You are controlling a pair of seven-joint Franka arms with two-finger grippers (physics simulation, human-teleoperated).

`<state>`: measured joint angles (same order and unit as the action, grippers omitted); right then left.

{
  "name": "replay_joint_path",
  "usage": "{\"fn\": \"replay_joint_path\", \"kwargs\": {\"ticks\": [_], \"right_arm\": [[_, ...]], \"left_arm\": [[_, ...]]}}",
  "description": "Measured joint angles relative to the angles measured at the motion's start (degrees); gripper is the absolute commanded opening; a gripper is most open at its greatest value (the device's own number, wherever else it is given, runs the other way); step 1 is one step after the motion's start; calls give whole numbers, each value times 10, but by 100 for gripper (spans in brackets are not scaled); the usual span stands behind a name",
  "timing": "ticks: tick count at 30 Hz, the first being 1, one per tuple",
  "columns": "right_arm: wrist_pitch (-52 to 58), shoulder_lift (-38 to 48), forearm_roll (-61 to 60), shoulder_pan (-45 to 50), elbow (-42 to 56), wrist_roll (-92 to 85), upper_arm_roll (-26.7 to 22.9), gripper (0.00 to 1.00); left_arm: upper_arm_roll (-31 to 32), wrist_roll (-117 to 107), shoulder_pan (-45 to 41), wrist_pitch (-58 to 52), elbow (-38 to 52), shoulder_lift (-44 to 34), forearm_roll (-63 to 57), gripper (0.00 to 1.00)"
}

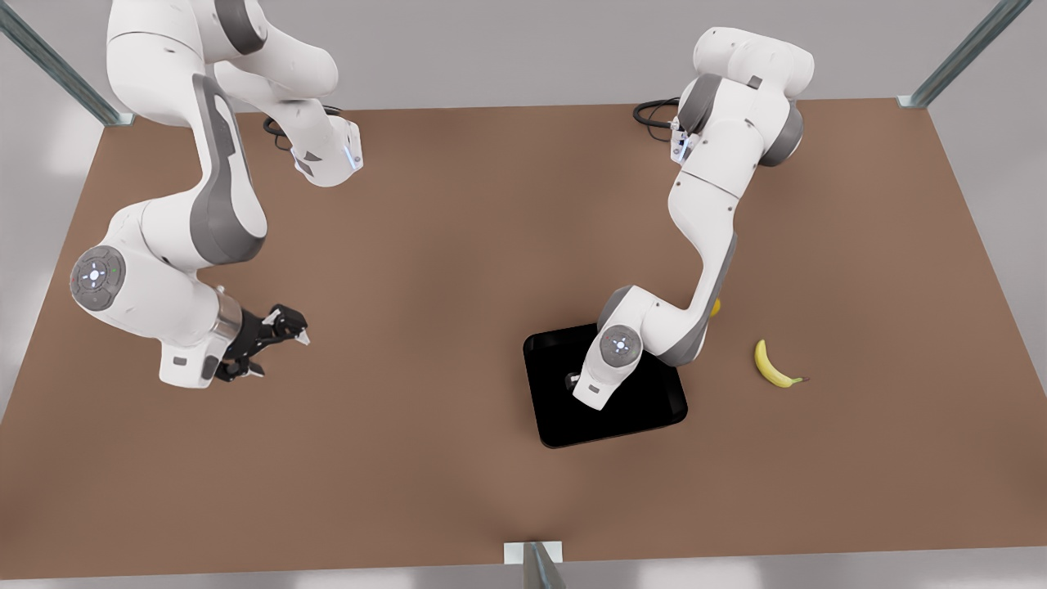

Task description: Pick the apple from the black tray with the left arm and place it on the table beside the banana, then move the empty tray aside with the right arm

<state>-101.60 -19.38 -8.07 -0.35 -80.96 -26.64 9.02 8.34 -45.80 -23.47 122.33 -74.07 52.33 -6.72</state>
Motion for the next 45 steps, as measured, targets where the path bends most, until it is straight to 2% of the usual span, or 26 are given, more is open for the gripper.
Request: {"fn": "replay_joint_path", "kwargs": {"ticks": [17, 18, 21, 23, 26, 34, 41, 45], "right_arm": [[-40, -15, 10, -30, 26, -27, -5, 100], [-40, -15, 12, -30, 26, -29, -4, 100], [-34, 12, 19, -53, 21, -47, -11, 100], [-13, 41, 37, -57, 17, -41, -11, 100], [15, 81, 50, -58, -17, -29, -11, 100], [40, 85, 80, -57, -23, -3, -10, 100], [22, 93, 85, -71, -17, 13, -18, 100], [15, 94, 78, -63, -9, 19, -5, 100]], "left_arm": [[0, -16, 0, 1, 0, 16, -8, 100], [0, -16, 0, 1, 0, 17, -8, 94], [0, -18, 0, 1, 0, 17, -9, 61], [0, -21, 0, 1, 1, 17, -11, 55], [0, -25, 0, 0, 3, 17, -13, 54], [3, -33, 5, -18, 8, -6, -11, 54], [14, -32, 27, -90, 14, -53, -6, 54], [21, -25, 56, -148, 16, -92, -5, 54]]}}
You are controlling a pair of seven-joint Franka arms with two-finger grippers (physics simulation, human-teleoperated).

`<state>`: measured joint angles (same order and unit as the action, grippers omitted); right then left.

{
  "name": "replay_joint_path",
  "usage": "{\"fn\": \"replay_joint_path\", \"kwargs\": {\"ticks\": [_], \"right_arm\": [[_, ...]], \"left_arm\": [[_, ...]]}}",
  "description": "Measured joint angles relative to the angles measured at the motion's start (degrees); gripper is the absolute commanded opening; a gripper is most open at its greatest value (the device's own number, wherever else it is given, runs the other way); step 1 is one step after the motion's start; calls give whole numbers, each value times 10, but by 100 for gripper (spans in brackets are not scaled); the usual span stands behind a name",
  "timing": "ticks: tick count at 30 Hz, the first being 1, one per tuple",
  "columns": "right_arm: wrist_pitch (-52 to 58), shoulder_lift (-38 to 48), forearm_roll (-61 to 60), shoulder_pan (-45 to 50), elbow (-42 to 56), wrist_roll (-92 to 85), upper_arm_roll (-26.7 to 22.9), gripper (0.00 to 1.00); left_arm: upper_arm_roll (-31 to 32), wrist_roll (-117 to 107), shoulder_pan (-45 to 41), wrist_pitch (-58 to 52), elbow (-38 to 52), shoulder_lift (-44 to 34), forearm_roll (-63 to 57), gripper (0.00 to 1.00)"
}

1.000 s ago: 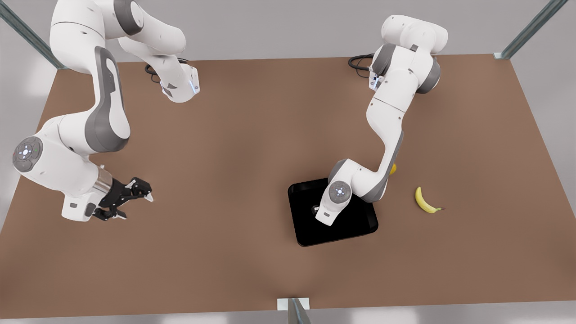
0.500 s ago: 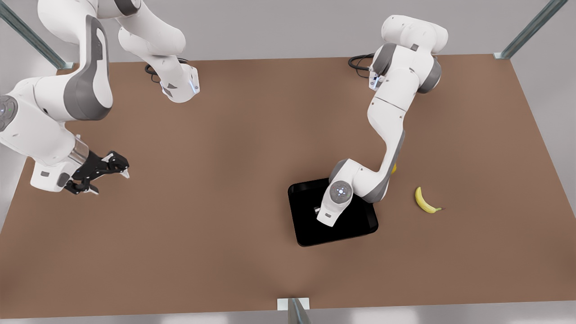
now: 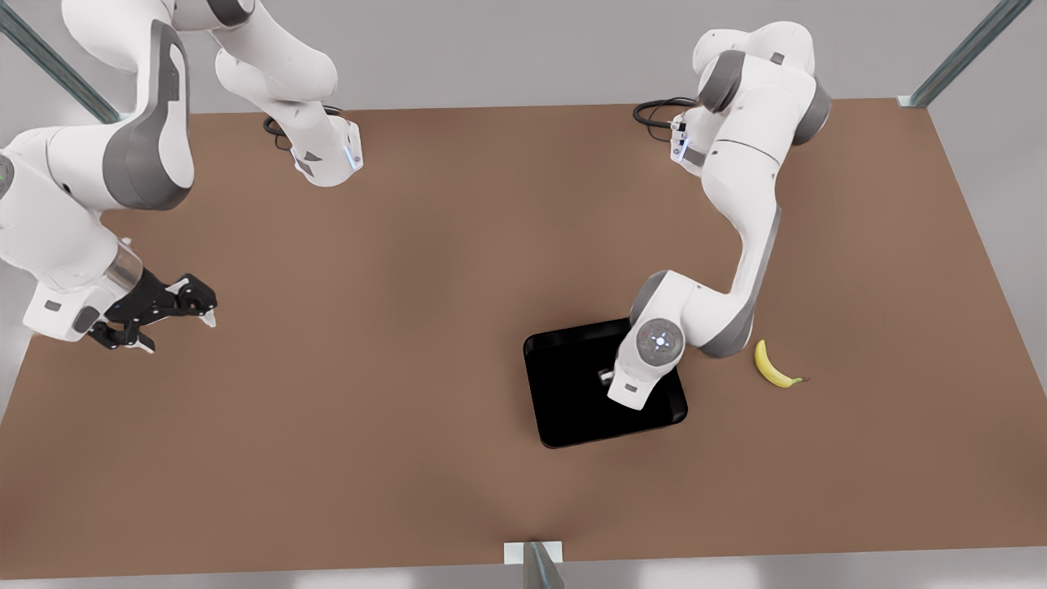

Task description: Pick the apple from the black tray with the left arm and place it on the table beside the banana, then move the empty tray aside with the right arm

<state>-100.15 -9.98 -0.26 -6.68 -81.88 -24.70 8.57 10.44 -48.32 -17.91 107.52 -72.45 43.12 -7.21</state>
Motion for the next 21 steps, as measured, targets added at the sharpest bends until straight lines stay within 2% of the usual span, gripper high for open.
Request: {"fn": "replay_joint_path", "kwargs": {"ticks": [6, 12, 18, 21], "right_arm": [[-6, -2, 8, 1, -1, -16, 30, 100], [-1, -49, 31, 103, -2, -22, 41, 100], [6, -121, 64, 272, 48, 62, 59, 100], [-20, -208, 72, 312, 81, 139, 62, 100]], "left_arm": [[0, 24, 46, -82, 0, -39, -1, 54], [-5, 68, 108, -119, 0, -40, -6, 54], [-6, 118, 149, -122, -1, -22, -8, 54], [-7, 142, 162, -108, -1, -3, -12, 54]]}}
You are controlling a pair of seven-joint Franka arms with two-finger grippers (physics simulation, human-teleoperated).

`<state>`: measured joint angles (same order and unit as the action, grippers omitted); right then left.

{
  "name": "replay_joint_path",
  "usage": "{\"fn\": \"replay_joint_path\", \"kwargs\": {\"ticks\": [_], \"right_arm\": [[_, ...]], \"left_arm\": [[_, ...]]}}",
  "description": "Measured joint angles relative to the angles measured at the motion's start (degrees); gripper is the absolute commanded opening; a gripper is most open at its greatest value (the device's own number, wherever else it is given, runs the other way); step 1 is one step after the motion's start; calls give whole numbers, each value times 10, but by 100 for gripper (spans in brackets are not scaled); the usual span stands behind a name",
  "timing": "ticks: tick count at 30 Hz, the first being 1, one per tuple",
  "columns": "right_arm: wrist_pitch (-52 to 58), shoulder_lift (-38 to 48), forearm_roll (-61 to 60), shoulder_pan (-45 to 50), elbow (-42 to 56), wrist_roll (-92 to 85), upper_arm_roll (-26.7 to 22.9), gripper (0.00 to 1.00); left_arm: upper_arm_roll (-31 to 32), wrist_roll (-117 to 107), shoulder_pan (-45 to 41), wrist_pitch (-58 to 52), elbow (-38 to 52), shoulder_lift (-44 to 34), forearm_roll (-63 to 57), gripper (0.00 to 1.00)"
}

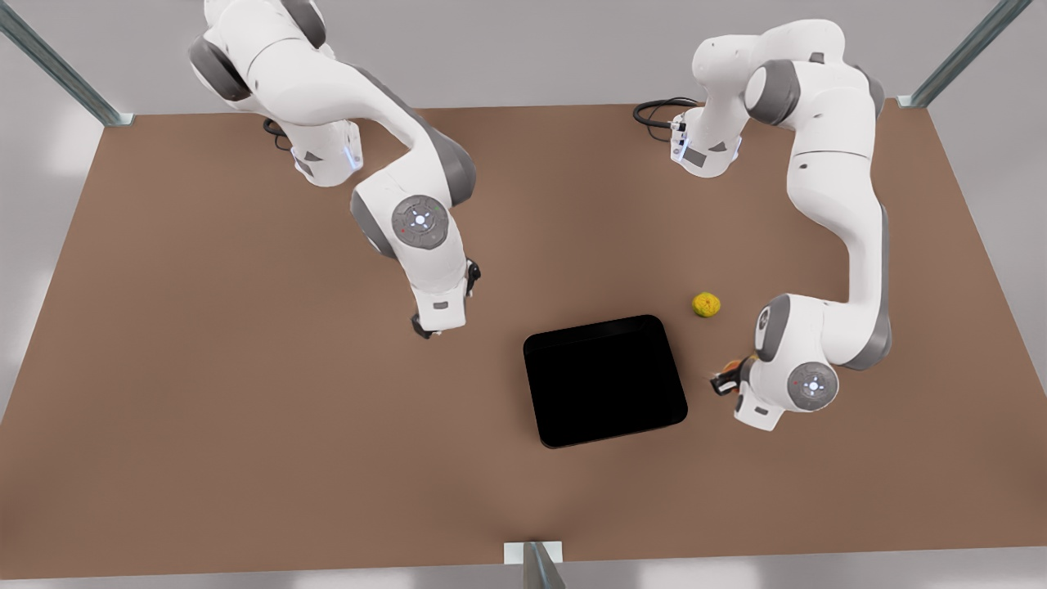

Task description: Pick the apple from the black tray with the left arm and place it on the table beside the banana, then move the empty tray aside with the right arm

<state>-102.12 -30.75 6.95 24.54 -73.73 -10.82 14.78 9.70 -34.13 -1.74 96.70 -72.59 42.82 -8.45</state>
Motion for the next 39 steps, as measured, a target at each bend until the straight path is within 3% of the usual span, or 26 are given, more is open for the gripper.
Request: {"fn": "replay_joint_path", "kwargs": {"ticks": [2, 7, 8, 9, 10, 19, 25, 30, 39], "right_arm": [[-21, -62, 3, 11, 51, 54, -2, 100], [-59, -120, -6, -2, 105, 171, -10, 100], [-70, -131, -10, -4, 112, 191, -16, 100], [-81, -144, -13, -5, 115, 209, -20, 100], [-91, -155, -14, -5, 116, 227, -22, 100], [-152, -255, -7, 69, 192, 377, -45, 100], [-211, -299, -5, 94, 223, 454, -44, 100], [-233, -318, -4, 94, 222, 483, -54, 100], [-267, -341, -4, 104, 224, 510, -56, 100]], "left_arm": [[0, 15, 5, 11, 0, 10, -2, 54], [0, 45, 10, 35, 0, 25, -3, 54], [0, 50, 10, 39, 0, 27, -4, 58], [0, 55, 10, 42, 0, 28, -3, 82], [0, 60, 10, 45, 0, 28, -2, 100], [2, 97, 9, 52, 4, 13, 1, 100], [47, 126, 21, -52, -2, -182, 8, 100], [47, 179, 128, -113, -194, -345, 47, 100], [62, 243, 74, -112, -209, -357, 70, 100]]}}
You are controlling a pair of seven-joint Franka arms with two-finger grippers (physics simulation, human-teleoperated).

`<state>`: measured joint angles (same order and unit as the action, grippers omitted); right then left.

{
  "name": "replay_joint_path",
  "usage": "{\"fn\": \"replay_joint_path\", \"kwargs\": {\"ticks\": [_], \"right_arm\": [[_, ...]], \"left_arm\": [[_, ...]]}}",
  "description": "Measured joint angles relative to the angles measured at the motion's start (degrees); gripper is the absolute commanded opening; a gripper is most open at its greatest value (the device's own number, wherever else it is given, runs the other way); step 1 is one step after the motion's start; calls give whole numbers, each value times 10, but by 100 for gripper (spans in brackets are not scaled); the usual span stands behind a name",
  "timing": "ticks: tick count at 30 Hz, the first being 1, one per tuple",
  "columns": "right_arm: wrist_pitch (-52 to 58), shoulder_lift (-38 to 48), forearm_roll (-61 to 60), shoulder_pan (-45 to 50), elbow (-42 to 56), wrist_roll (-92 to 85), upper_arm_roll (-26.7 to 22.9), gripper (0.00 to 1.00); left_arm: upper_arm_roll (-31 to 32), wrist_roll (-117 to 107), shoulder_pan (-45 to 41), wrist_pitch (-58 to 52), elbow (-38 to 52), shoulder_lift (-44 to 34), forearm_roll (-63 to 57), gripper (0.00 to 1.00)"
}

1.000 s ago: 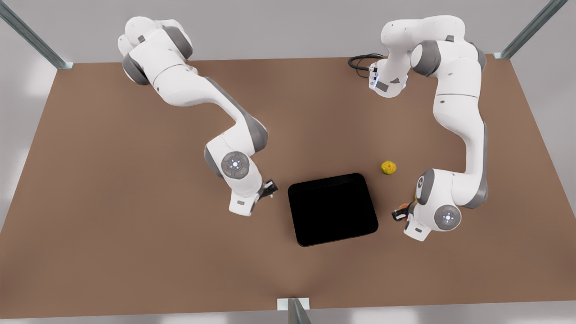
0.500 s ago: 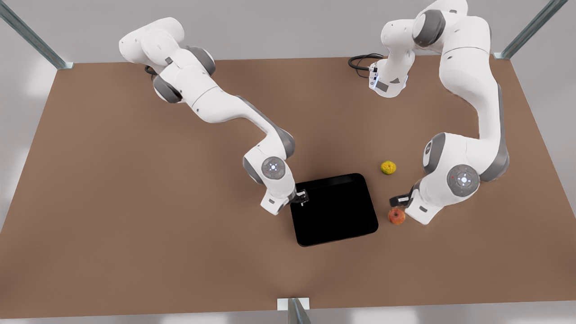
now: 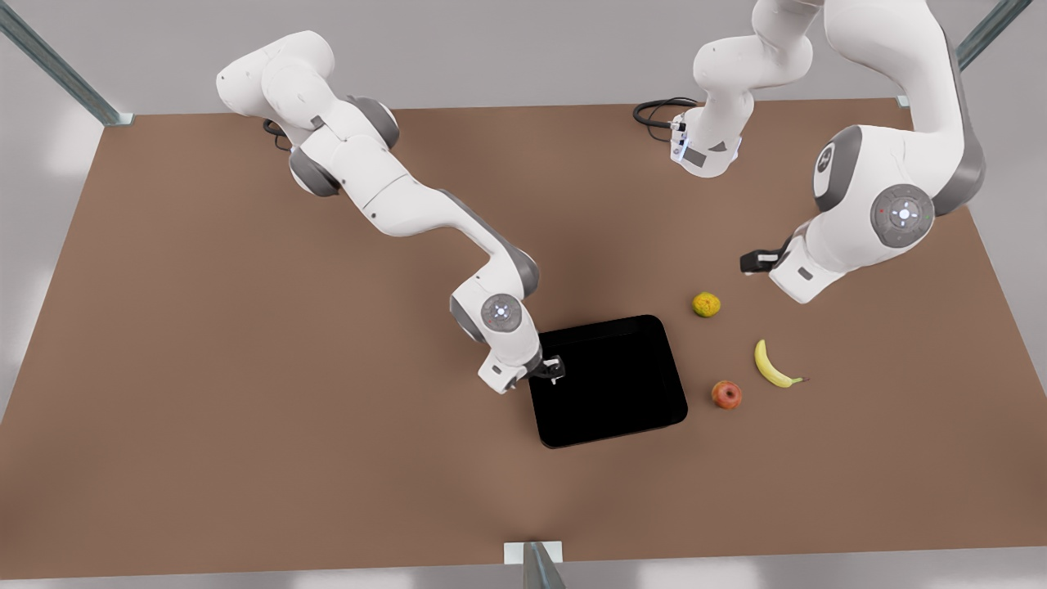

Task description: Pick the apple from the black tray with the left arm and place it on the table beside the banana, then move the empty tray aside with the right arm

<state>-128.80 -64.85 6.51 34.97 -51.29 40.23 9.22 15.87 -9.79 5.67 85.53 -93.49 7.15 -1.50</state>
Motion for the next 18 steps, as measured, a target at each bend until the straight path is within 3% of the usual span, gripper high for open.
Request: {"fn": "replay_joint_path", "kwargs": {"ticks": [11, 15, 18], "right_arm": [[-30, -20, 0, 0, -1, 15, -2, 100], [-38, -21, -5, 0, -1, 14, -2, 43], [-42, -21, -9, -1, -1, 8, -2, 33]], "left_arm": [[0, 45, 8, 0, 2, 2, 1, 100], [0, 56, 8, 0, 2, 2, 0, 100], [0, 63, 8, 0, 2, 2, 0, 100]]}}
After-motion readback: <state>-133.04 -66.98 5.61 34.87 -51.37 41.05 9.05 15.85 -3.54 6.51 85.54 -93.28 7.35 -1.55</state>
